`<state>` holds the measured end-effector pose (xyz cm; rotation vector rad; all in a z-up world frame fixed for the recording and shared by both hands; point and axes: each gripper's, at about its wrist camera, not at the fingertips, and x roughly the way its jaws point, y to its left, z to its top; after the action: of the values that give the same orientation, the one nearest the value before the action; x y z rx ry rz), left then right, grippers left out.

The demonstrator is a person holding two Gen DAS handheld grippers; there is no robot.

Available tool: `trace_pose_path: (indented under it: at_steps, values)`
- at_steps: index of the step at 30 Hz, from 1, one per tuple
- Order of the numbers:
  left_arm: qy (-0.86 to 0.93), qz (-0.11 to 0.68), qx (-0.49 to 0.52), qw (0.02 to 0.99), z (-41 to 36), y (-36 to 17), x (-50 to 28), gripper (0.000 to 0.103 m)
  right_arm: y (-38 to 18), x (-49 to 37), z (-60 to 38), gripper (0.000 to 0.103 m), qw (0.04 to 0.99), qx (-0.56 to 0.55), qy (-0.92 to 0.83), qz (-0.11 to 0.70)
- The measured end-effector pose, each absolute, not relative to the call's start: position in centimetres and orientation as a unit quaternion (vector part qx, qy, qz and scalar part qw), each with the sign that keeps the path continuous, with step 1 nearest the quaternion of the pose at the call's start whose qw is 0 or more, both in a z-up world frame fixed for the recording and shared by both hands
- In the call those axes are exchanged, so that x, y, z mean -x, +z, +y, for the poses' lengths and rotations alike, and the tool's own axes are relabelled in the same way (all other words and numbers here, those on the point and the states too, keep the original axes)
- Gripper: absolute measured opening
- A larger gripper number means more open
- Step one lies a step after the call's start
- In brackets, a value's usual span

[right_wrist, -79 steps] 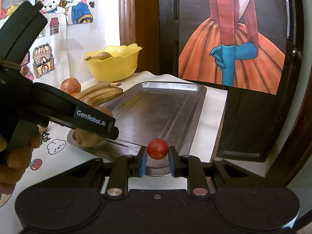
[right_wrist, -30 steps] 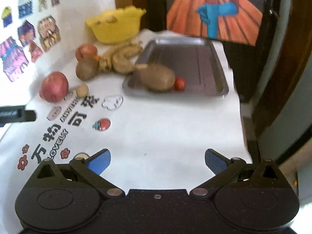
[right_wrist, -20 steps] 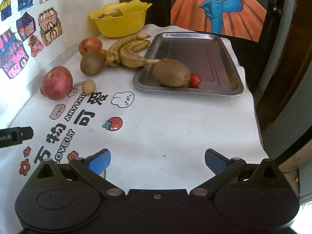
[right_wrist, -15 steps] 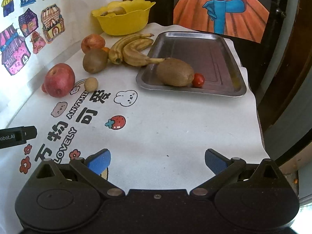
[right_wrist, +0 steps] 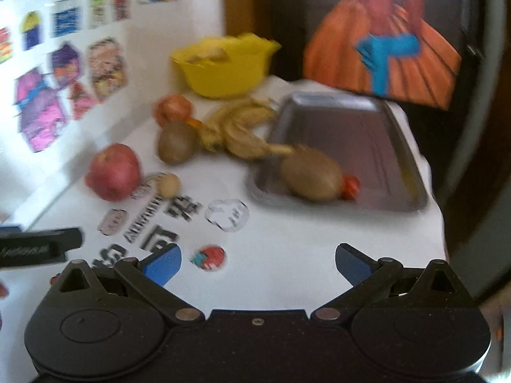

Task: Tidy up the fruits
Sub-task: 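Withdraw the left tool toward the red apple while the right tool moves toward the small tan fruit, then grasp the red apple with the left tool while the right tool grasps the small tan fruit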

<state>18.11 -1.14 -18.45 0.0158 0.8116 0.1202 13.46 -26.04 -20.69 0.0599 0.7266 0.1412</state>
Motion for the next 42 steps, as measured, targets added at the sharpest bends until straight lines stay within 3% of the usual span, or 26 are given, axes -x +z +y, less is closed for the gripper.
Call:
trace_pose_path:
  at_steps: [7, 18, 29, 34, 42]
  values:
    - [0.047, 0.374, 0.004, 0.926, -1.2, -17.4, -20.1, 0.102, -20.8, -15.1, -24.8, 0.102, 0.945, 0.067, 0.102, 0.302]
    - [0.033, 0.383, 0.04, 0.922, -1.4, -17.9, -25.0, 0.102, -22.9, -19.7, -21.3, 0.101, 0.937, 0.078, 0.169, 0.294]
    - [-0.009, 0.42, 0.049, 0.906, -1.3, -18.8, -27.1, 0.101, -23.9, -22.1, -19.4, 0.07, 0.918, 0.074, 0.239, 0.308]
    - [-0.023, 0.434, 0.041, 0.9, -1.6, -19.3, -27.8, 0.092, -24.1, -22.5, -19.2, 0.051, 0.915, 0.047, 0.252, 0.311]
    - [-0.025, 0.442, 0.037, 0.896, -1.5, -20.5, -28.3, 0.081, -24.2, -22.6, -19.0, 0.033, 0.919, 0.036, 0.251, 0.3]
